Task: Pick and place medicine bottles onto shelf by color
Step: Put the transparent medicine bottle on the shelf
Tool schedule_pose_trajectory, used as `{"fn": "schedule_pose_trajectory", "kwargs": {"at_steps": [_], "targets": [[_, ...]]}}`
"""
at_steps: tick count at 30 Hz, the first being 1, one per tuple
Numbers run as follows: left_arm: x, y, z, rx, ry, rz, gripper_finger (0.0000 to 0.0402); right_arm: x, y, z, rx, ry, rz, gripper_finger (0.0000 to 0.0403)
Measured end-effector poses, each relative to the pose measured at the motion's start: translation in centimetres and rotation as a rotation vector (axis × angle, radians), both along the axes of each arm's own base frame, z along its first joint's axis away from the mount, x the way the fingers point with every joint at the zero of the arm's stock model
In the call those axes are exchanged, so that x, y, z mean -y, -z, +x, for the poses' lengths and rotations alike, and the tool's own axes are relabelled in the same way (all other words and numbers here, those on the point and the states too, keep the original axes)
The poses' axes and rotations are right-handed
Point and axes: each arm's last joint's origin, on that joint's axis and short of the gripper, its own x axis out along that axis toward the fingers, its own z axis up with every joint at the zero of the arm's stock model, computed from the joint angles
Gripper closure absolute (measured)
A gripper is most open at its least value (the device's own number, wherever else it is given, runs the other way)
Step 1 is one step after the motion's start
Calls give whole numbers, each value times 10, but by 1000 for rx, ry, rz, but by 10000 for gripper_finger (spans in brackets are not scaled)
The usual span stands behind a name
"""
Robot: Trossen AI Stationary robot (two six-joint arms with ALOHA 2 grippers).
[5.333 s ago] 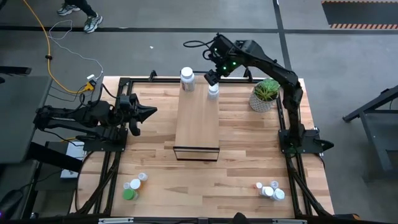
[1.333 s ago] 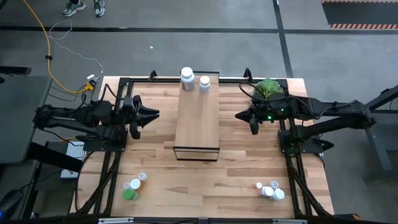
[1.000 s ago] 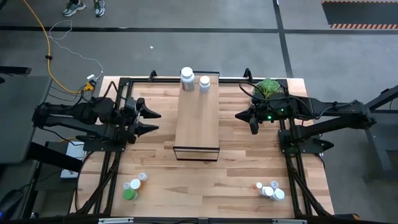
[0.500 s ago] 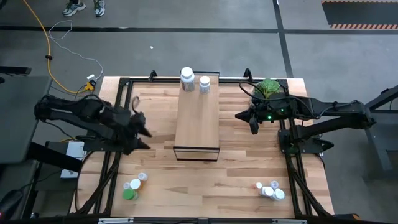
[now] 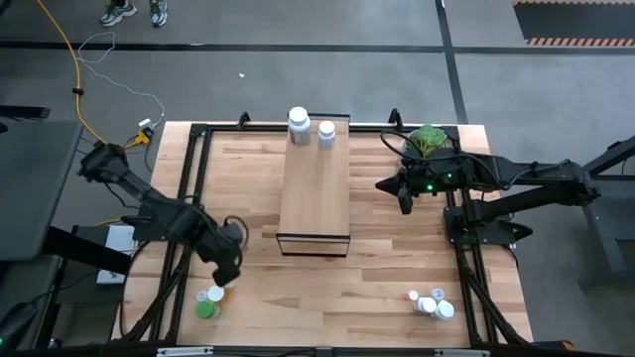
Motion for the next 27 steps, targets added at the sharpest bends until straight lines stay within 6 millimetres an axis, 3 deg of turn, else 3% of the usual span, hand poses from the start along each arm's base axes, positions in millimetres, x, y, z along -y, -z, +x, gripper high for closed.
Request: {"fn": "schedule_pose_trajectory", "kwargs": {"at_steps": [10,27], "targets": [[31,36,17,-115,-17,36,94,0,2,-1,-18,0,0,403],[41,82,27,-256,-12,142,94,0,2,-1,-17,0,1,403]]}}
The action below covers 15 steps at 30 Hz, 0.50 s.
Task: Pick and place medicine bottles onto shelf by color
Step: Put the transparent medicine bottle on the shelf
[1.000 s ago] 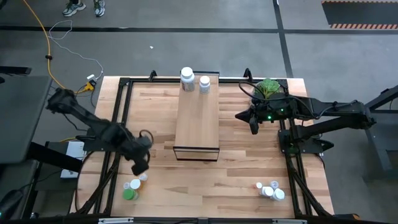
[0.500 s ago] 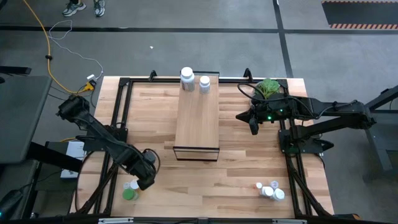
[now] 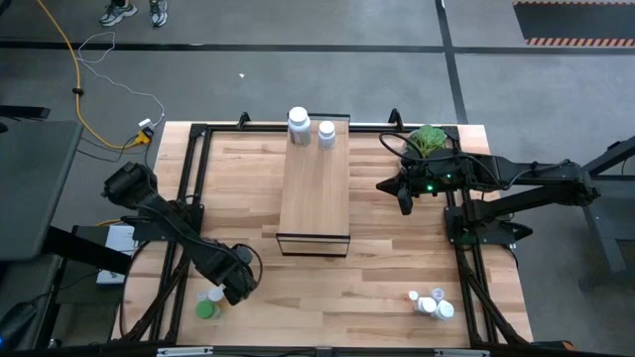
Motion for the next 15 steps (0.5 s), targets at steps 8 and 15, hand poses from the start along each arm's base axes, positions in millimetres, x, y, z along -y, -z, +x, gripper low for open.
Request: {"fn": "schedule_pose_trajectory", "kwargs": {"at_steps": [8,15], "targets": [[1,2,0,-15,-9,-8,135,0,0,0,0,0,0,403],[1,2,0,-16,-19,-7,224,0,0,0,0,0,0,403]]}}
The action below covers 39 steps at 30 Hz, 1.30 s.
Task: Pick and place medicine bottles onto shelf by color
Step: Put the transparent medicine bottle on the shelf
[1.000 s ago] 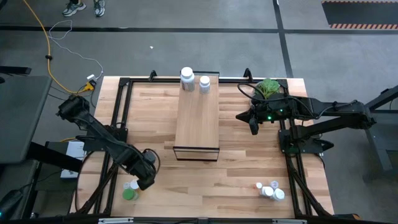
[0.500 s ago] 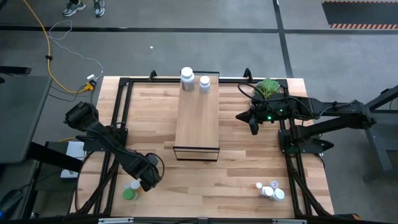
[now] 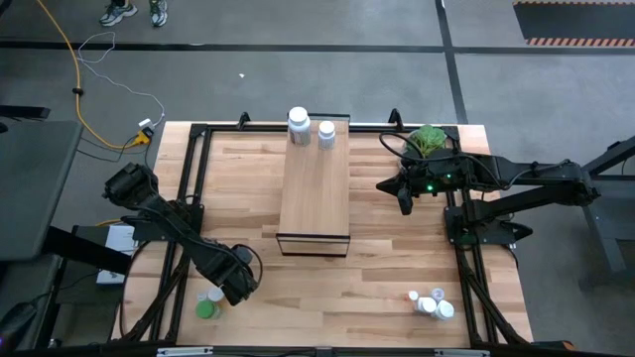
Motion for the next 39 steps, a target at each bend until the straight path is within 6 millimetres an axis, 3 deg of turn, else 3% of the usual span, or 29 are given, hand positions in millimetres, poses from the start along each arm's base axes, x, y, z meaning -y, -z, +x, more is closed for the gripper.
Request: {"fn": "schedule_pose_trajectory", "kwargs": {"at_steps": [6,14,19,26,31,34,39], "targets": [[-1,-1,0,4,21,-9,277,0,0,0,0,0,0,402],[-20,-29,-6,52,62,-83,250,0,0,0,0,0,0,402],[-50,-67,-16,174,40,-162,254,0,0,0,0,1,0,402],[-105,-146,-34,432,-75,-181,267,0,0,0,0,1,0,402],[-143,-191,-42,411,-99,-69,268,0,0,0,1,7,-3,402],[-161,-212,-30,388,-59,-13,269,0,0,0,1,7,-3,402],[-192,-235,11,447,47,39,269,0,0,0,2,9,-1,402]]}}
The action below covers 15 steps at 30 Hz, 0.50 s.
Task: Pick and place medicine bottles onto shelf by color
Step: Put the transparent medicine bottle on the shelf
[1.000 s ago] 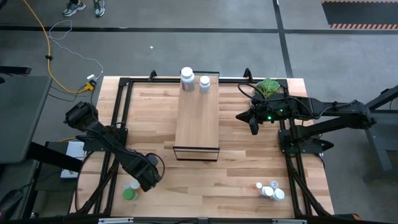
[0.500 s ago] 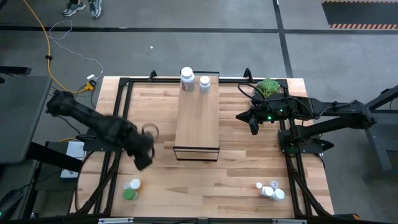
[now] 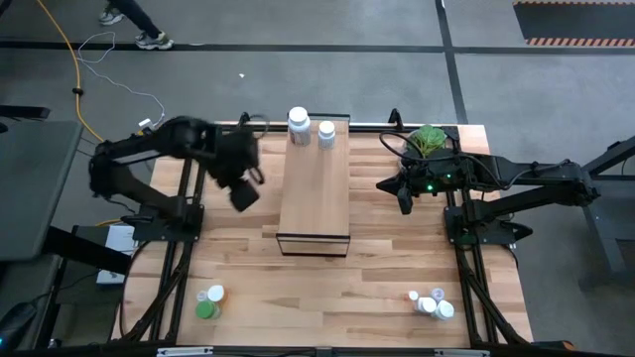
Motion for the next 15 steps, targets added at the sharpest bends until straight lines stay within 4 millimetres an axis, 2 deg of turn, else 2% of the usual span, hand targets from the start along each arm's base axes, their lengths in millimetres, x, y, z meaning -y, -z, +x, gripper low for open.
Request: {"fn": "schedule_pose_trajectory", "kwargs": {"at_steps": [7,10,15], "targets": [[-50,2,60,-30,36,104,264,0,0,0,0,1,0,402],[-67,12,82,-67,36,137,257,0,0,0,0,1,0,402],[-88,34,104,-138,53,153,253,0,0,0,0,1,0,402]]}}
